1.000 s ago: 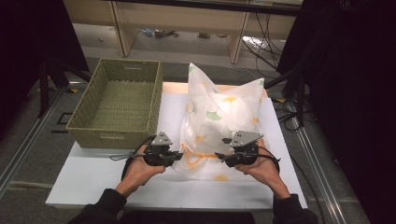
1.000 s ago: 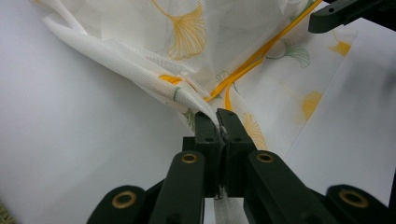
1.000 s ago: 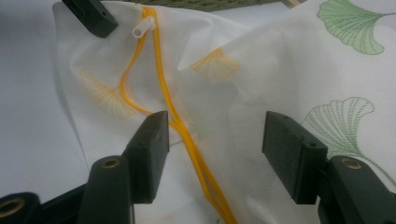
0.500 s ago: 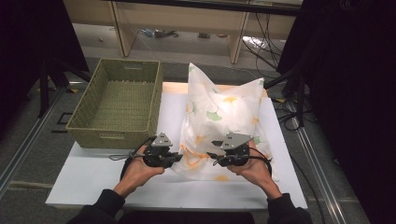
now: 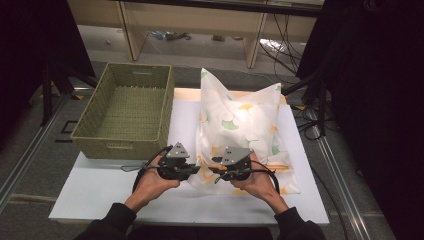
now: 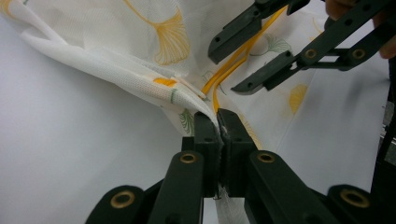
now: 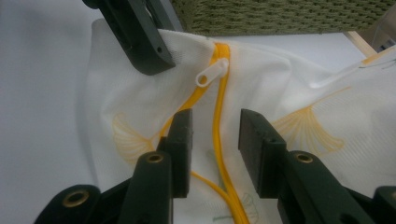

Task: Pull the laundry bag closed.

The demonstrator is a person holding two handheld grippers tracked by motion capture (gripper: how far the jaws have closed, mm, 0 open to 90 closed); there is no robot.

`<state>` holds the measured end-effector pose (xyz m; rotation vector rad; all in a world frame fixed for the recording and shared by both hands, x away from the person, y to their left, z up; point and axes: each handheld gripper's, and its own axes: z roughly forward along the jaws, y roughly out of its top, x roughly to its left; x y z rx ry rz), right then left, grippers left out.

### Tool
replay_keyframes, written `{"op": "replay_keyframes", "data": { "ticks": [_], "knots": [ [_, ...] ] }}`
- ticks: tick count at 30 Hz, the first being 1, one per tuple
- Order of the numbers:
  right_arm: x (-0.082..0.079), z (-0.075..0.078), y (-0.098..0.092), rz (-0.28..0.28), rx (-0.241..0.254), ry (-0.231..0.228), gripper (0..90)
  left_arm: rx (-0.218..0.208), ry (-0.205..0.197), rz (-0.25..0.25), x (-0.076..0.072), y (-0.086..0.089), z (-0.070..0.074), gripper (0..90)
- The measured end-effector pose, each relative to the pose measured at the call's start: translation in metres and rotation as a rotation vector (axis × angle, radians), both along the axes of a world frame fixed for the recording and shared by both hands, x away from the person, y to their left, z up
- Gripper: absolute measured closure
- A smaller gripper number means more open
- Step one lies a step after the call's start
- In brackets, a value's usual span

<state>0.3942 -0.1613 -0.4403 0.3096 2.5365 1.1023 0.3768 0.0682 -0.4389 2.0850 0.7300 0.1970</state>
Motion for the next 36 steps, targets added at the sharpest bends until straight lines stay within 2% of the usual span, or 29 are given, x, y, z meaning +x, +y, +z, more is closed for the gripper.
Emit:
{"op": "replay_keyframes", "data": {
  "ticks": [1,5,6,9,10,11,12,14,15,18,19,21,22,24,27,29,30,31,32,34,36],
  "knots": [
    [0.000,-0.001,0.001,0.006,0.000,0.008,67.5,-0.015,0.006,0.012,-0.001,-0.002,0.000,85.9],
    [0.001,-0.004,0.006,0.016,-0.005,0.008,67.6,0.002,-0.009,-0.007,-0.002,-0.004,0.000,85.6],
    [0.002,-0.004,0.007,0.018,-0.010,0.005,67.8,0.001,0.006,0.004,-0.003,-0.005,-0.001,85.6],
    [0.003,-0.006,0.010,0.022,-0.013,-0.006,69.7,0.008,-0.005,-0.019,-0.003,-0.005,-0.002,85.4],
    [0.003,-0.006,0.011,0.021,-0.007,-0.008,70.6,0.016,-0.001,-0.023,-0.003,-0.005,-0.002,85.3],
    [0.004,-0.006,0.011,0.026,-0.005,-0.003,71.5,0.001,0.009,-0.012,-0.004,-0.006,-0.003,85.3],
    [0.005,-0.005,0.012,0.027,-0.005,-0.008,73.9,0.011,-0.002,-0.019,-0.004,-0.006,-0.003,85.2],
    [0.005,-0.003,0.011,0.029,0.021,-0.007,75.6,0.017,-0.006,-0.023,-0.004,-0.005,-0.003,85.1],
    [0.005,-0.002,0.010,0.024,0.036,0.001,76.4,0.010,0.009,-0.008,-0.006,-0.006,-0.003,85.1],
    [0.008,0.002,0.007,0.027,0.054,-0.020,79.8,0.034,-0.004,-0.034,-0.005,-0.005,-0.004,84.5],
    [0.008,0.002,0.005,0.009,0.063,-0.009,80.7,0.014,0.012,-0.012,-0.007,-0.006,-0.005,83.9],
    [0.010,0.002,0.002,-0.010,0.056,-0.006,80.6,0.021,0.003,-0.018,-0.005,-0.005,-0.006,81.5],
    [0.011,0.002,0.000,-0.012,0.061,0.005,80.4,0.014,0.027,0.009,-0.006,-0.006,-0.007,80.1],
    [0.011,0.003,0.000,-0.014,0.059,0.008,80.1,0.029,0.040,0.013,-0.003,-0.004,-0.008,75.9],
    [0.010,0.002,0.001,-0.001,0.042,0.013,79.6,0.020,0.061,0.058,0.002,-0.002,-0.010,67.0],
    [0.010,0.000,0.002,0.001,0.030,0.015,79.7,-0.019,0.090,0.104,0.008,0.003,-0.011,63.0],
    [0.009,-0.001,0.003,0.002,0.021,0.022,79.7,-0.021,0.098,0.134,0.012,0.006,-0.011,62.7],
    [0.009,-0.001,0.003,0.004,0.015,0.018,79.7,-0.038,0.126,0.159,0.016,0.009,-0.012,61.7],
    [0.009,-0.002,0.003,0.007,0.015,0.020,79.7,-0.078,0.163,0.180,0.019,0.010,-0.014,62.8],
    [0.010,-0.002,0.003,0.009,0.014,0.024,79.1,-0.104,0.229,0.211,0.025,0.014,-0.017,60.7],
    [0.009,-0.002,0.002,0.014,0.006,0.029,77.6,-0.121,0.252,0.212,0.029,0.014,-0.021,61.3]
  ]
}}
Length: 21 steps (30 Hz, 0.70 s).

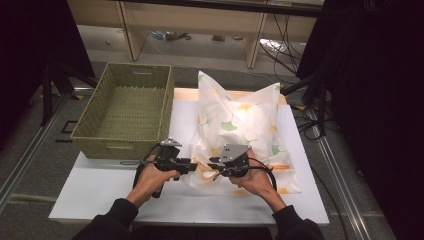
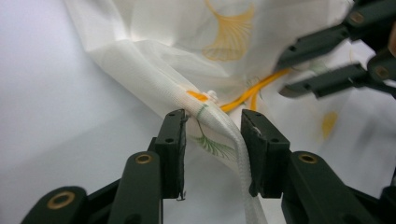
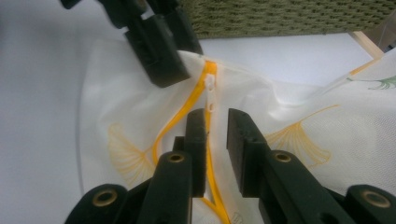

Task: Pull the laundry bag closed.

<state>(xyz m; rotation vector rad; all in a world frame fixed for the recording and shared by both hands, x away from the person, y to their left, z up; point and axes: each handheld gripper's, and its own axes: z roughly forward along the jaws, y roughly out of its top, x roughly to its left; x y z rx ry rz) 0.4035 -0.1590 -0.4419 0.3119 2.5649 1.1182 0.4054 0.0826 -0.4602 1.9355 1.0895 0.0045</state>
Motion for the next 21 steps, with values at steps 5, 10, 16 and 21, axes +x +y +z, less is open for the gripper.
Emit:
{"op": "replay_keyframes", "data": {
  "ticks": [5,10,16,21],
  "knots": [
    [0.001,0.000,-0.003,0.005,-0.014,-0.002,76.7,0.083,-0.043,-0.009,0.001,-0.003,-0.002,61.5],
    [0.001,-0.001,-0.003,0.008,-0.025,-0.004,76.4,0.062,-0.043,-0.004,0.001,-0.005,-0.003,68.5],
    [0.002,-0.002,-0.004,0.006,-0.027,0.006,76.0,0.067,-0.098,-0.037,-0.001,-0.004,0.004,76.3],
    [0.001,-0.003,-0.003,0.016,-0.030,0.016,74.6,0.086,-0.190,-0.119,-0.006,-0.008,0.015,80.7]
  ]
}}
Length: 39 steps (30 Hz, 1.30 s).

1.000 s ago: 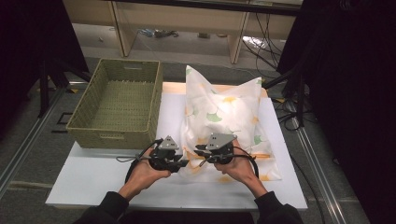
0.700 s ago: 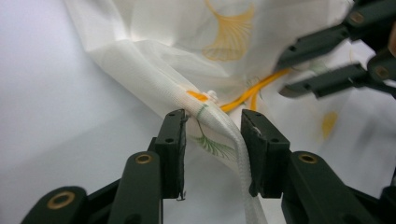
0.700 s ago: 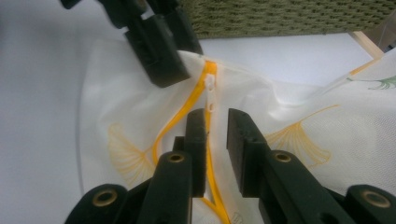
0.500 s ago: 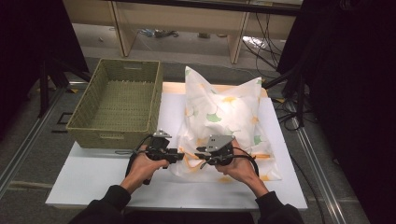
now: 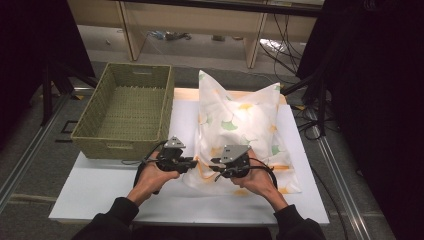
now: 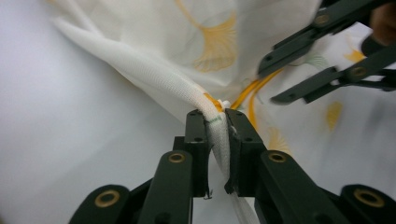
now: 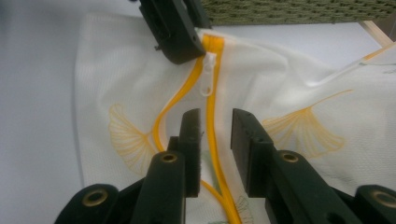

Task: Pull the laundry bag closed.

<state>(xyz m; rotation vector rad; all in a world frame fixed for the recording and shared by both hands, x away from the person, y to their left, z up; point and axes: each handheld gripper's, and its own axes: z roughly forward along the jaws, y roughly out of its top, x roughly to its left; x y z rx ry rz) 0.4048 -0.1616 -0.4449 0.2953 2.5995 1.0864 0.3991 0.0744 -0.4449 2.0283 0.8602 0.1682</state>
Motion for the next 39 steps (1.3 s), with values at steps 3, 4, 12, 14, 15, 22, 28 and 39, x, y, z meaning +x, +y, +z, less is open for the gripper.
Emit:
{"op": "replay_keyframes", "data": {
  "ticks": [3,4,12,14,15,22,28,39],
  "knots": [
    [0.000,0.000,0.002,0.013,0.009,0.006,73.6,0.054,-0.041,-0.035,-0.001,0.000,0.004,81.4],
    [0.000,-0.001,0.003,0.010,0.010,0.010,73.6,0.052,-0.046,-0.040,-0.001,-0.001,0.003,81.9],
    [0.002,-0.006,0.009,0.029,0.019,0.020,72.8,0.037,-0.050,-0.062,-0.002,-0.004,0.002,82.5],
    [0.003,-0.009,0.011,0.023,0.018,0.028,73.3,0.037,-0.048,-0.063,-0.003,-0.004,0.002,82.6],
    [0.004,-0.010,0.011,0.026,0.021,0.038,73.4,0.035,-0.045,-0.057,-0.003,-0.005,0.002,82.6],
    [0.004,-0.009,0.013,0.062,0.044,0.050,77.9,0.061,-0.069,-0.107,-0.005,-0.005,0.004,82.8],
    [0.007,-0.010,0.012,0.077,0.046,0.044,83.5,0.035,-0.057,-0.096,-0.006,-0.006,0.003,82.7],
    [0.007,-0.008,0.010,0.061,0.058,0.086,82.2,0.041,-0.067,-0.099,-0.006,-0.005,0.003,81.7]
  ]
}}
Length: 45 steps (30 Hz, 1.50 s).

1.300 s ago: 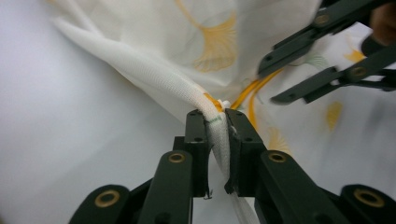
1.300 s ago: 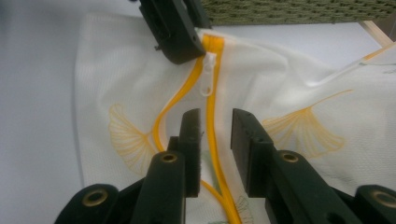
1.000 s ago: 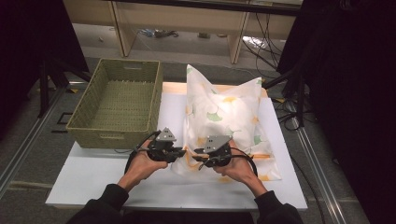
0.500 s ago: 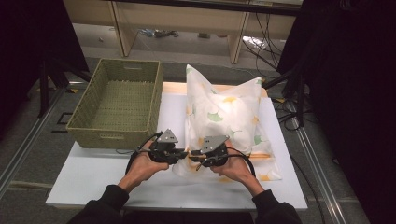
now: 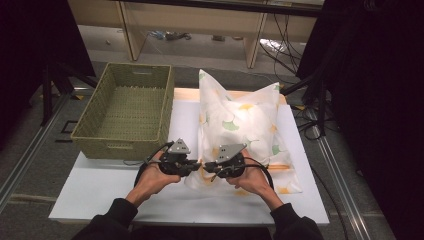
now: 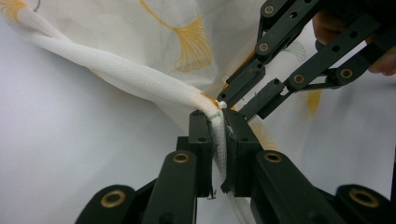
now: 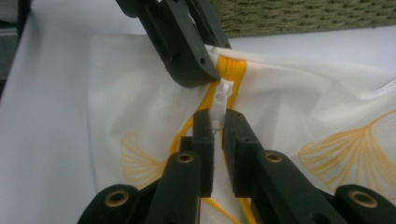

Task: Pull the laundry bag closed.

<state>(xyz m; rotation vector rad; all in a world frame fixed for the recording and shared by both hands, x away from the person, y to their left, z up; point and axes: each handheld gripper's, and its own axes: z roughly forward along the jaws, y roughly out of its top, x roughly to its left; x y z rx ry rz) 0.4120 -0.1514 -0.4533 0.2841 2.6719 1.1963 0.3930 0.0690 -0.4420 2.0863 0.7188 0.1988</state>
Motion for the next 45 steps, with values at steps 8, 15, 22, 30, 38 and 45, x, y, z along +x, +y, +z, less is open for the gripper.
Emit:
{"op": "replay_keyframes", "data": {
  "ticks": [8,15,22,30,38,45],
  "knots": [
    [-0.0016,-0.0027,0.0029,-0.001,-0.007,0.006,81.1,-0.004,0.011,0.007,-0.0014,-0.0011,0.0002,81.5],
    [0.0009,-0.0022,0.0001,-0.001,0.017,0.011,82.5,0.004,-0.005,-0.025,-0.0011,-0.0012,0.0001,80.6],
    [0.0018,-0.0014,-0.0008,0.011,0.020,0.007,82.7,0.010,-0.004,-0.021,-0.0005,0.0008,0.0001,80.4],
    [0.0009,-0.0036,0.0011,0.007,0.023,0.049,81.3,0.012,-0.006,-0.024,-0.0005,0.0011,0.0002,80.1],
    [0.0023,-0.0024,-0.0005,0.010,0.032,0.040,80.4,-0.005,0.011,-0.014,-0.0010,0.0017,-0.0004,79.6],
    [0.0022,-0.0016,0.0002,0.012,0.022,0.014,86.7,-0.037,0.044,0.024,0.0023,0.0013,-0.0009,72.9]
  ]
}}
